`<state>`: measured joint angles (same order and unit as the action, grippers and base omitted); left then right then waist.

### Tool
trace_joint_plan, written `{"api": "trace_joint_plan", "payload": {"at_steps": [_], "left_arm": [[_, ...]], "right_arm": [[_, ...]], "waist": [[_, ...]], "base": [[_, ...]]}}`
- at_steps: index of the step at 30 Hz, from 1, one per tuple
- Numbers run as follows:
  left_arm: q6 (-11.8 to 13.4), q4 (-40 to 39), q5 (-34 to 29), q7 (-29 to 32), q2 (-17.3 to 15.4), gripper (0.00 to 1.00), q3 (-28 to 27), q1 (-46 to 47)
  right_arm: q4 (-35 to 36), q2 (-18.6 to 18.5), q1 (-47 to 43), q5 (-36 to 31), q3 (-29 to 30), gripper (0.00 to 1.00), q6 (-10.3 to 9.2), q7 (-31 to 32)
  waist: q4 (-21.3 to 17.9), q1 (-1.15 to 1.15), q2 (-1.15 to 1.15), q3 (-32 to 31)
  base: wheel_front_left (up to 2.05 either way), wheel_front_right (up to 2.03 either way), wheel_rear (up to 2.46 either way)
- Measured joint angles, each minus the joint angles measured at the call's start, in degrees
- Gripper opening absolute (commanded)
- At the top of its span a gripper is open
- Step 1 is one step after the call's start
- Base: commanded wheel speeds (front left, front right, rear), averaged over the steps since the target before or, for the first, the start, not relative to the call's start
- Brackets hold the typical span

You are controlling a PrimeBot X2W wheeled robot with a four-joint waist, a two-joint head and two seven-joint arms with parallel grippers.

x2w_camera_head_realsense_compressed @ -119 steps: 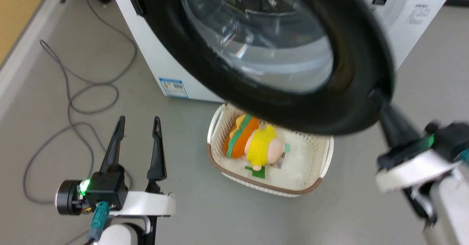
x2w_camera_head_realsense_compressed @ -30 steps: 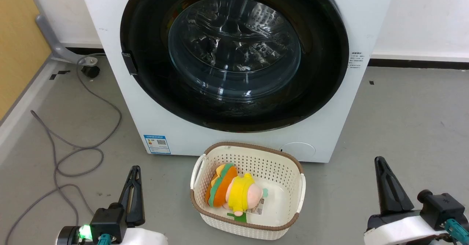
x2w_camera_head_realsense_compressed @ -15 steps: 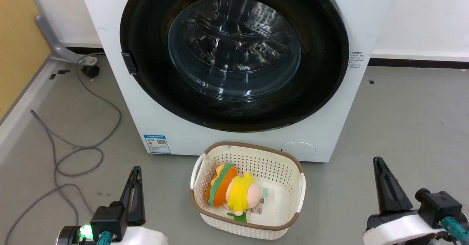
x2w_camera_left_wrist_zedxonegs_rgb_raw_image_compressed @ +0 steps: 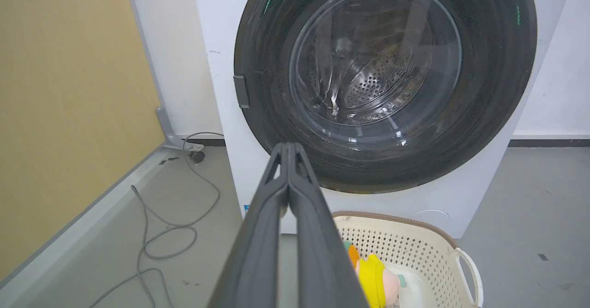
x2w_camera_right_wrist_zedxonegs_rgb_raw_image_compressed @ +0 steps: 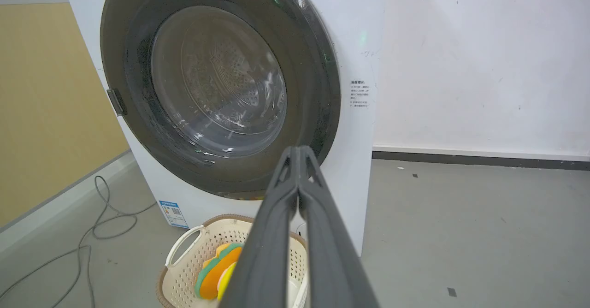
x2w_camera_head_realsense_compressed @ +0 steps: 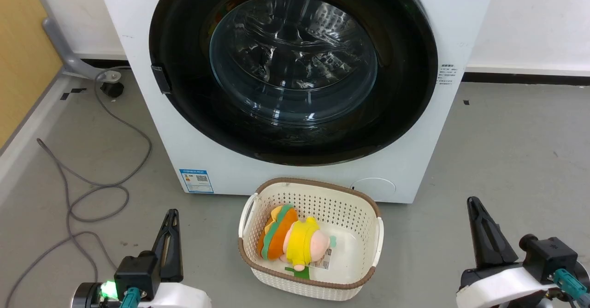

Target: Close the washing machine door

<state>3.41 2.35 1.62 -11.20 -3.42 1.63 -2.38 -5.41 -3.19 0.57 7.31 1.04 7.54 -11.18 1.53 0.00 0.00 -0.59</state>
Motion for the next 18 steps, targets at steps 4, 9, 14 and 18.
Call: {"api": "trace_joint_plan", "payload": {"at_steps": [4,9,14,18], "left_arm": [[-0.1,-0.1,0.0,0.5,0.0,0.00,-0.1,0.0],[-0.2,-0.1,0.0,1.1,0.0,0.00,-0.2,0.0],[-0.6,-0.3,-0.1,1.6,0.1,0.00,-0.2,0.1],[-0.6,-0.3,-0.1,2.1,0.1,0.00,-0.3,0.1]], "right_arm": [[0.2,0.0,0.0,-0.3,0.0,0.00,0.00,0.4],[0.4,0.0,0.0,-0.5,-0.1,0.00,0.00,1.0],[0.6,0.0,0.0,-1.3,-0.2,0.00,0.00,1.5],[0.9,0.0,0.0,-1.7,-0.2,0.00,0.00,2.0]], "waist": [[-0.1,0.00,0.00,0.0],[-0.1,0.00,0.00,0.1],[-0.2,0.00,0.00,0.1],[-0.3,0.00,0.00,0.1]], "base": [[0.00,0.00,0.00],[0.00,0.00,0.00],[0.00,0.00,0.00],[0.00,0.00,0.00]]}}
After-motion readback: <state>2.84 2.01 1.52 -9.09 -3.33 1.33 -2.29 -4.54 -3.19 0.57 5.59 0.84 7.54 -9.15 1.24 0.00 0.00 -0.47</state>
